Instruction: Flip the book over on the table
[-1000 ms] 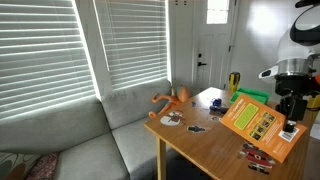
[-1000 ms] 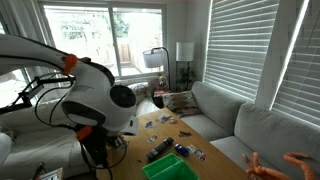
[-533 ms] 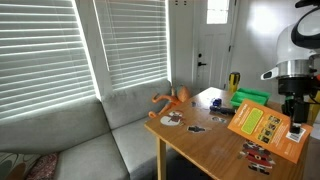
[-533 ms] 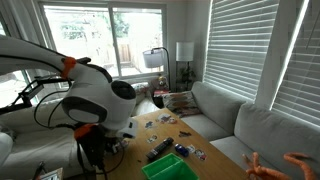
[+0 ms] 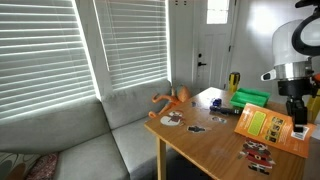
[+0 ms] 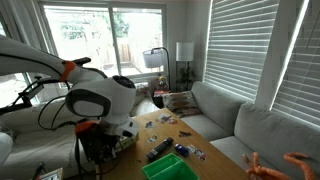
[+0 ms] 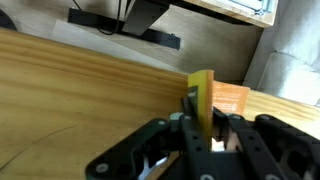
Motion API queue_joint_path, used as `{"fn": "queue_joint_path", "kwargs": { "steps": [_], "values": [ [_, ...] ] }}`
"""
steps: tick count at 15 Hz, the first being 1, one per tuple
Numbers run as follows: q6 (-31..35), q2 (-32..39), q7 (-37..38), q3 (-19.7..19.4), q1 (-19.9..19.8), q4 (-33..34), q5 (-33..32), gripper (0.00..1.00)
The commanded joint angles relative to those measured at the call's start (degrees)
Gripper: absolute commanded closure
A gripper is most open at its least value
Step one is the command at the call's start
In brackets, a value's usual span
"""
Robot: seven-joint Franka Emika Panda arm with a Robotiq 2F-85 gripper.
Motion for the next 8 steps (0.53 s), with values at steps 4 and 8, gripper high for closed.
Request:
{"fn": "queue_joint_path", "kwargs": {
  "steps": [4, 8],
  "values": [
    [8.26, 0.20, 6.98, 2.98, -0.37, -0.37, -6.01, 0.49],
    [9.07, -0.26, 9.58, 3.56, -0.65, -0.26, -9.04, 0.21]
  ]
}}
